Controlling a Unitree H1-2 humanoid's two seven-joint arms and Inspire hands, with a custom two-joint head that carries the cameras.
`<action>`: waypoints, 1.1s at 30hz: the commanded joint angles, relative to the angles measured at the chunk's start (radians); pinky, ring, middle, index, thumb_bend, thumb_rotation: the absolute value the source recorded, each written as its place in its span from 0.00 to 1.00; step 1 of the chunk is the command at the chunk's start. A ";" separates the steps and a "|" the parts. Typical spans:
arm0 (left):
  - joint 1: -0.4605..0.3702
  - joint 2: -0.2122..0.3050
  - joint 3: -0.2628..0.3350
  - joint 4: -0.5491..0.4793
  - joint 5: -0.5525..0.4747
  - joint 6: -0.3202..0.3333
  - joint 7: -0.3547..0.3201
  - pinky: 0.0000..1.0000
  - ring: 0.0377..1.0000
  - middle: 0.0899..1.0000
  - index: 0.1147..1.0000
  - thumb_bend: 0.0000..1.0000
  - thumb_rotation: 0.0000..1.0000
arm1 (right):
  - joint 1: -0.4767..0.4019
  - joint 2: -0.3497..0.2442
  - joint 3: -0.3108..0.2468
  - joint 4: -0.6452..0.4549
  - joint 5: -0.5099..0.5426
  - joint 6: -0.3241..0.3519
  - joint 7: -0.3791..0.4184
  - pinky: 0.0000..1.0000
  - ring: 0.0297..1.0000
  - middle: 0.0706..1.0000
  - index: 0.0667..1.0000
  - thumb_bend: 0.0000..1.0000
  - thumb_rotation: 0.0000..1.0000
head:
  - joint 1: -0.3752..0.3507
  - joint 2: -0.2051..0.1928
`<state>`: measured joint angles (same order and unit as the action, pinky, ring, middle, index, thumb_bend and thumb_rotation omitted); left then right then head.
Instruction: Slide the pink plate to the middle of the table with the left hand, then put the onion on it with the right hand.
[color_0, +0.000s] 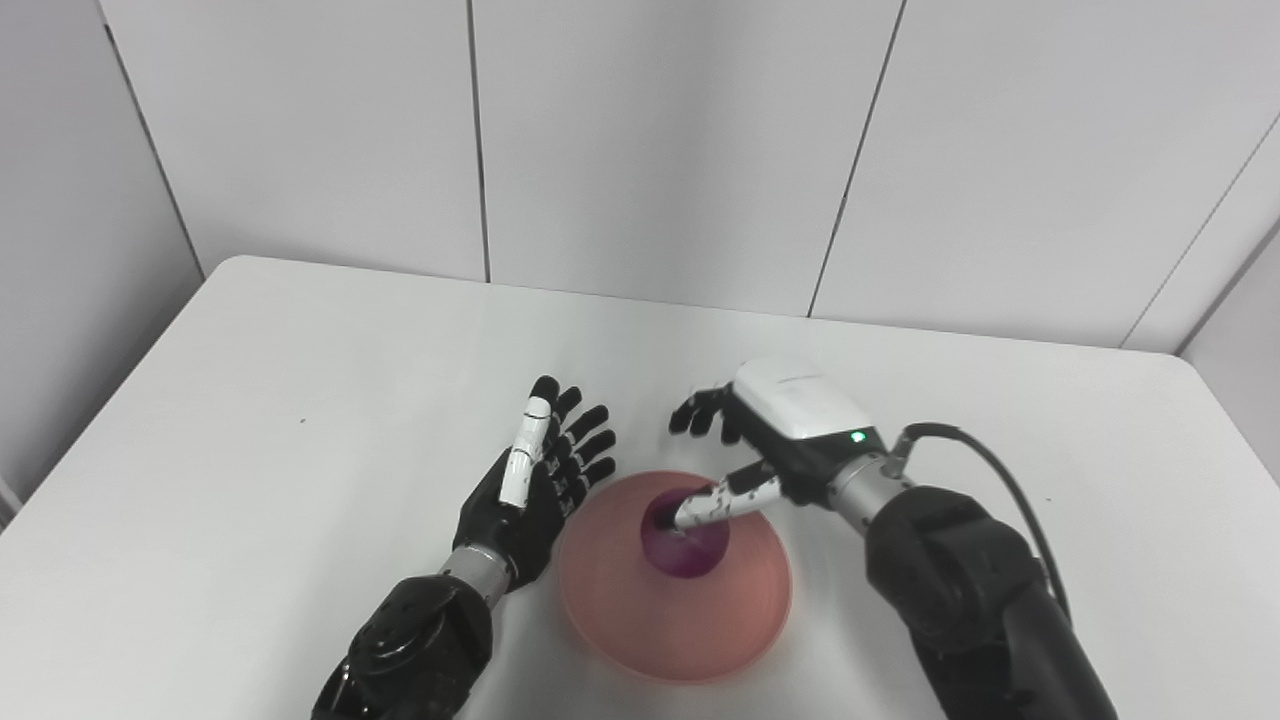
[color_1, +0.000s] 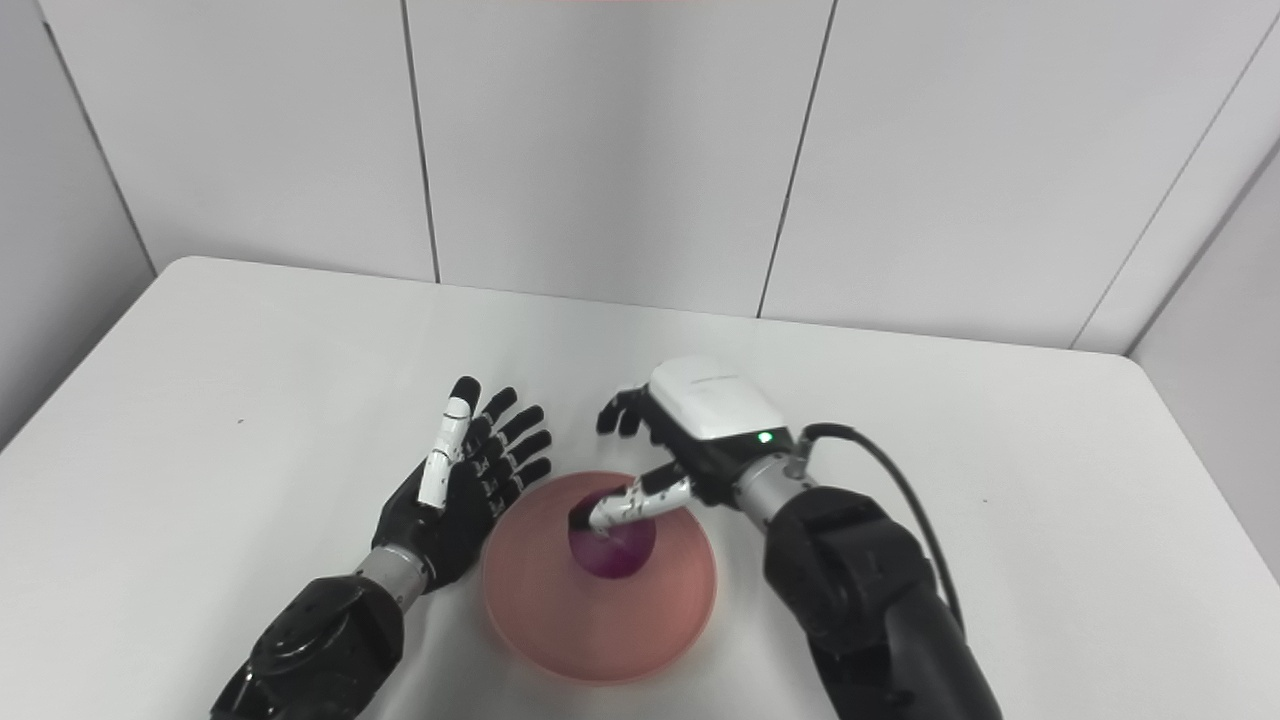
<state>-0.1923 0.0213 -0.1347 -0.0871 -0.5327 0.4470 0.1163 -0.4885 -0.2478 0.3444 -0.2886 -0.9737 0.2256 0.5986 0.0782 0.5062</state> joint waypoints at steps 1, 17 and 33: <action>0.005 0.002 -0.001 0.008 -0.008 0.023 0.019 0.93 0.93 0.94 1.00 0.70 0.89 | -0.009 0.005 -0.027 0.001 0.040 -0.062 -0.103 0.49 0.64 0.71 0.71 0.97 0.71 | -0.001 0.000; 0.002 -0.006 0.022 -0.001 0.030 0.023 0.010 0.91 0.91 0.92 0.97 0.74 0.86 | 0.172 0.294 -0.414 0.229 0.787 0.045 -0.329 0.98 0.96 0.94 0.91 0.93 0.98 | -0.014 0.003; 0.021 -0.045 0.065 0.006 0.211 -0.101 -0.074 0.90 0.88 0.89 0.91 0.73 0.81 | 0.239 0.310 -0.401 0.317 0.973 -0.070 -0.430 1.00 0.97 0.94 0.92 0.88 1.00 | -0.025 0.004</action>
<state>-0.1640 -0.0162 -0.0769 -0.0840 -0.3382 0.3714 0.0552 -0.2390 0.0508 -0.0580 0.0336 -0.0299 0.2155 0.1740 0.0522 0.5093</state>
